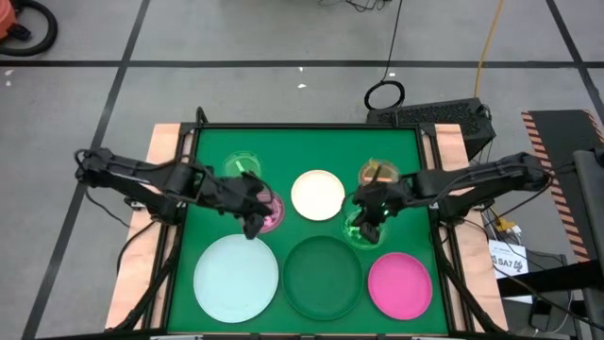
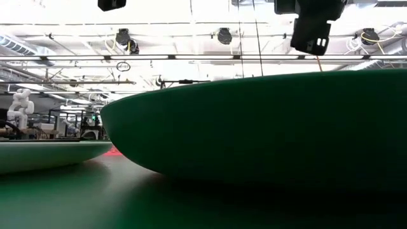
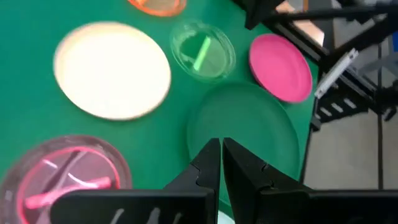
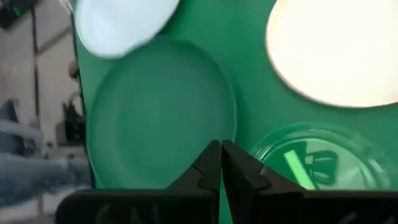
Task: Stack plastic plates
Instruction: Stack the large green plate on top of the large white plate
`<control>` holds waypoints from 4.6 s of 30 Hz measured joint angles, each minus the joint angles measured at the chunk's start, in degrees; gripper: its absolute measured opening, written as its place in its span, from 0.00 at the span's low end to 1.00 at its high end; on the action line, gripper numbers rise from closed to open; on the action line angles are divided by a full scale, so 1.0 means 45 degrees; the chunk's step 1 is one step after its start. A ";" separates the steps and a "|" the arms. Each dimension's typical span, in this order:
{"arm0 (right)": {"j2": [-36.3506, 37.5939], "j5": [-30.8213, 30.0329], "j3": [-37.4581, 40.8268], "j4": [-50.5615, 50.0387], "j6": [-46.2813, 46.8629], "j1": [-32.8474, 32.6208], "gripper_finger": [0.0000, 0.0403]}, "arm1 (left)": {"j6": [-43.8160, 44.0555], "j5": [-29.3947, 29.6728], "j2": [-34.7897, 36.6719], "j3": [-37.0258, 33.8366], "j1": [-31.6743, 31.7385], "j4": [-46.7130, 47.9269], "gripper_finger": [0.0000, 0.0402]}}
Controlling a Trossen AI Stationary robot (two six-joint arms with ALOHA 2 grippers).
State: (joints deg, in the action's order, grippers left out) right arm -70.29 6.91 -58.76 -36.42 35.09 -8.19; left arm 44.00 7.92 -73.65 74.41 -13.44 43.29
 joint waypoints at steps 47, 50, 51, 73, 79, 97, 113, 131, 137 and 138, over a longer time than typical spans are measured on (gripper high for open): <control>-0.5789 -0.0809 -0.0034 0.3929 -0.0974 -0.0447 0.02 | 0.3416 0.2030 -0.0393 0.0005 -0.2101 0.0365 0.07; -0.5304 -0.0919 -0.0034 0.3869 -0.0419 -0.0442 0.01 | 0.3477 0.2030 -0.0397 0.0005 -0.2128 0.0365 0.12; -0.5167 -0.0965 -0.0029 0.3848 -0.0251 -0.0438 0.01 | 0.3579 0.2030 -0.0395 0.0005 -0.2125 0.0370 0.14; -0.4005 -0.0148 -0.3207 0.0896 0.1725 0.0170 0.01 | 0.8643 0.0455 -0.0490 -0.0010 -0.1282 0.0851 0.78; -0.4013 0.0391 -0.3376 0.0915 0.1709 0.0668 0.01 | 0.8330 0.0526 -0.0857 -0.0009 -0.1202 0.0739 0.84; -0.4014 0.0589 -0.3381 0.1204 0.0671 0.1161 0.02 | 0.8385 0.1052 -0.2280 -0.0010 -0.1281 0.0697 0.49; -0.4000 0.0522 -0.3385 0.1391 0.1281 0.1156 0.10 | 0.6648 0.0809 -0.2301 -0.0017 -0.1280 0.1034 0.03; -0.3971 0.0441 -0.3390 0.1932 0.4034 0.1152 0.55 | 0.5664 0.0557 -0.1476 0.0005 -0.2545 0.3627 0.03; -0.3971 -0.0385 -0.3385 0.1928 0.4237 0.1161 0.58 | 0.5909 0.0711 -0.1476 0.0006 -0.3590 0.4937 0.03; -0.3971 -0.0523 -0.3385 0.1937 0.4320 0.1141 0.58 | 0.5986 0.0738 -0.1476 0.0010 -0.3771 0.5231 0.03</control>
State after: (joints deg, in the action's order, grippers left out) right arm -88.16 4.55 -74.00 -27.70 54.53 -3.05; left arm 70.94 11.25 -80.29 74.46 -30.41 66.83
